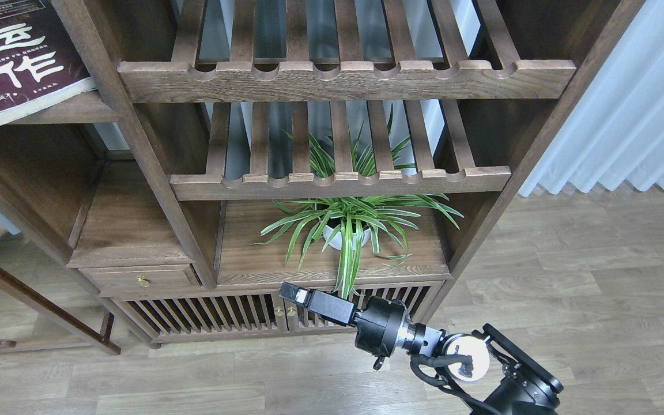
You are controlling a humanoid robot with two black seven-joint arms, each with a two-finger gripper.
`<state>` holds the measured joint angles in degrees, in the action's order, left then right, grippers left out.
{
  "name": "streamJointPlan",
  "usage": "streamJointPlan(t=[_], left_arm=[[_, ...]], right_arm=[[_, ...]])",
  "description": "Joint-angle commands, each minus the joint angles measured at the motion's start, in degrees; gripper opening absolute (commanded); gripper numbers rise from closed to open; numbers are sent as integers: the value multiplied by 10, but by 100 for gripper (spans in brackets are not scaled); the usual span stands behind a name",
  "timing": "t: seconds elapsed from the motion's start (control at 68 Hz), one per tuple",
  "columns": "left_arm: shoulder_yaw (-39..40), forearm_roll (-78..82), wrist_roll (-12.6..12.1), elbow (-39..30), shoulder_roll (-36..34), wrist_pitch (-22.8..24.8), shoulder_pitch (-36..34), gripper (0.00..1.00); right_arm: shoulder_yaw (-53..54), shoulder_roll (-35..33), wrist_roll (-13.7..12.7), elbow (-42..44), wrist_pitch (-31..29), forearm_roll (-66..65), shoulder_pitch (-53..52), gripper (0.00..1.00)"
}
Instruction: Organize books on shelf
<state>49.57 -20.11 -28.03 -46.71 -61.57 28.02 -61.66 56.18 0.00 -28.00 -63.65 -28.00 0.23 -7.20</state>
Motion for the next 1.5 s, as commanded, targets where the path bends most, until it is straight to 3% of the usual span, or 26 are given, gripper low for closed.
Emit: streamJointPlan(t=[0.0, 0.426, 1.073, 1.191, 1.338, 1.485], left_arm=[[-3, 9, 0, -8, 5, 0, -4, 0], [-13, 17, 0, -33, 1, 0, -7, 0], [-12, 24, 0, 65, 31, 0, -42, 1], [-6, 24, 0, 79, 52, 0, -43, 10], [-9, 25, 0, 79, 63, 0, -48, 45], [-10, 25, 0, 74, 64, 0, -53, 70]], right_arm=[[2, 0, 0, -5, 0, -1, 5, 99], [0, 0, 0, -5, 0, -1, 8, 99], [0, 0, 0, -6, 0, -1, 10, 99], [0, 0, 0, -6, 0, -1, 10, 99], [0, 0, 0, -6, 0, -1, 10, 99], [2, 0, 0, -6, 0, -1, 10, 99]])
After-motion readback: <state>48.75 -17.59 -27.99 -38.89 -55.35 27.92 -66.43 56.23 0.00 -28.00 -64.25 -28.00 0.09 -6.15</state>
